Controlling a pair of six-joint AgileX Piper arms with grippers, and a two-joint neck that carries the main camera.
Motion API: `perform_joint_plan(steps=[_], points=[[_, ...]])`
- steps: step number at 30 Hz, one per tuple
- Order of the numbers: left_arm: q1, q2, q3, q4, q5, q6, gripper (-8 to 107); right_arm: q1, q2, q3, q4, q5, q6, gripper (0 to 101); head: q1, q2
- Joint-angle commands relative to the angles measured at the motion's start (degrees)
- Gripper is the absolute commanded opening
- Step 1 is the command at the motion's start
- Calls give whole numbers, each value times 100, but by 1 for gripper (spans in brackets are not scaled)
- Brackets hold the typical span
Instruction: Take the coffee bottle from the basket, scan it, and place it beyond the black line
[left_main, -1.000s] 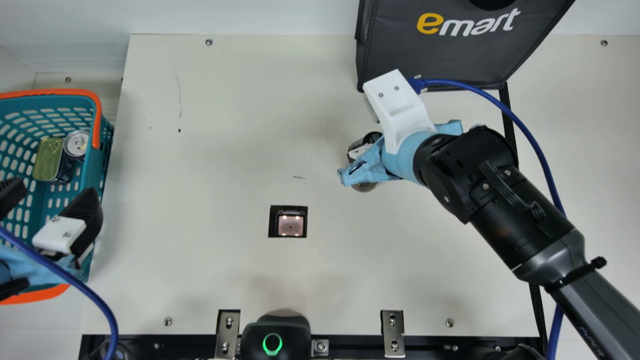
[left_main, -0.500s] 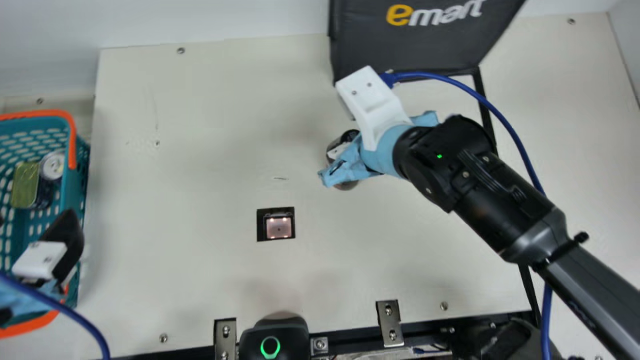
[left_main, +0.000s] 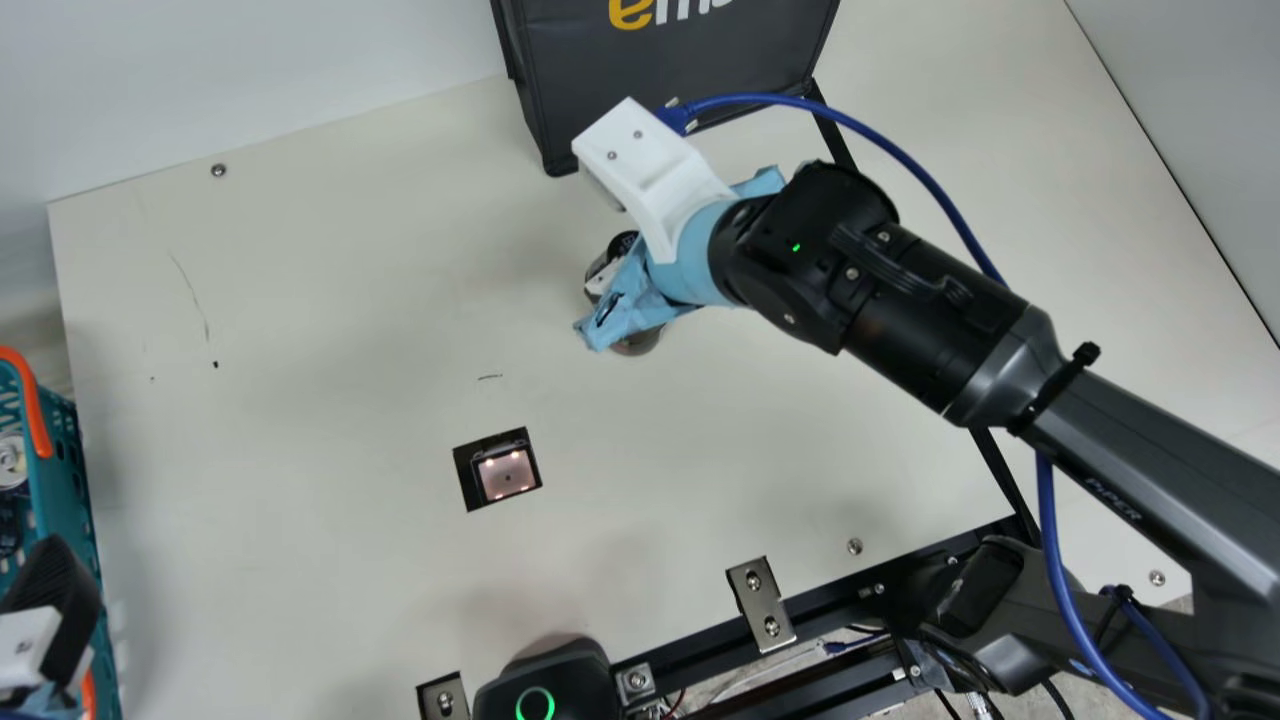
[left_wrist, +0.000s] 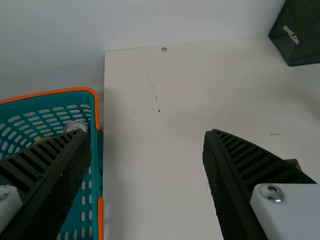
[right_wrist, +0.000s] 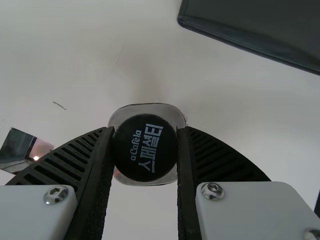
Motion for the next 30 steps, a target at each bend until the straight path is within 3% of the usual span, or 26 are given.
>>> perform_joint_plan(steps=[1, 30], points=[[0, 0, 0, 0, 0, 0, 90, -112, -18, -12, -7, 28, -46, 0, -148, -13], [0, 0, 0, 0, 0, 0, 90, -2427, -144, -142, 264, 87, -623, 0, -148, -13]])
